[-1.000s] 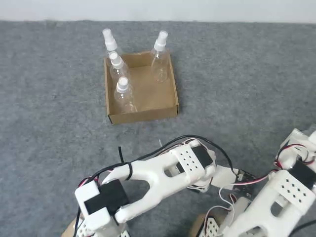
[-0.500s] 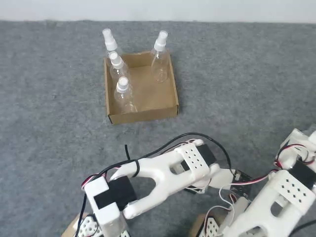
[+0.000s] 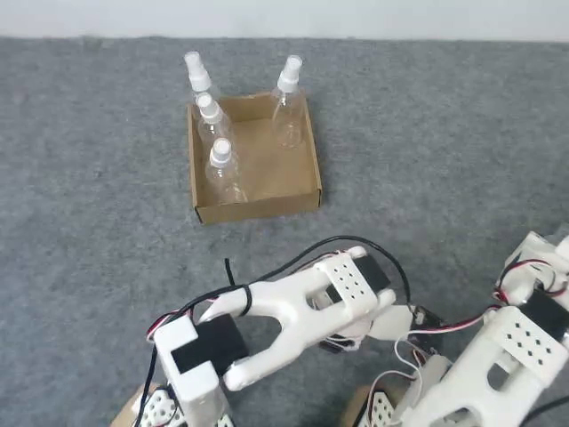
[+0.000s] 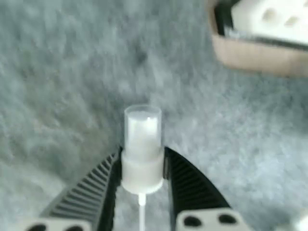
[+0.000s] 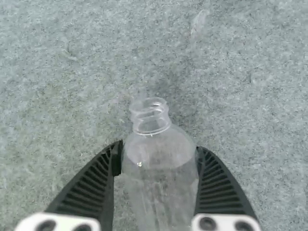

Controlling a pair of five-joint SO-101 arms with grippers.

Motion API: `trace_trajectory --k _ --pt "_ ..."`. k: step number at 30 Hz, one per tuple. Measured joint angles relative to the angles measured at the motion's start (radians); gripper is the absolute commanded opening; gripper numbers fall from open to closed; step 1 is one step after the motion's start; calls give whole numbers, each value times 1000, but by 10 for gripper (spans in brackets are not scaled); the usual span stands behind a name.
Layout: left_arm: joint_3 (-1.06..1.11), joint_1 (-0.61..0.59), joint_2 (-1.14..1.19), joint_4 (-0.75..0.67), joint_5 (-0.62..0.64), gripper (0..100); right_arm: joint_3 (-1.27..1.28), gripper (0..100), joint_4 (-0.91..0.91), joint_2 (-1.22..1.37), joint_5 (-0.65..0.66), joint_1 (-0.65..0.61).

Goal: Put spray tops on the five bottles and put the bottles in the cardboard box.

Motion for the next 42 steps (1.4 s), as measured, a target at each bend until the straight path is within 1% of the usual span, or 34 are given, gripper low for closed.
trace_trajectory --k 3,7,13,20,26,29,34,42 --pt "-3 -40 0 21 2 23 0 82 0 0 0 0" --pt "-3 -84 0 31 43 22 0 82 0 0 0 0" --pt "-3 -86 0 37 130 12 0 82 0 0 0 0" --pt "-3 -86 0 37 247 12 0 82 0 0 0 -35" --pt "-3 -86 -5 37 374 12 0 82 0 0 0 -78" --pt "-3 -91 -58 48 397 12 0 82 0 0 0 -100" --pt "37 -92 -221 58 440 12 0 82 0 0 0 -132" --pt "77 -153 -422 66 519 12 0 82 31 0 0 -150"
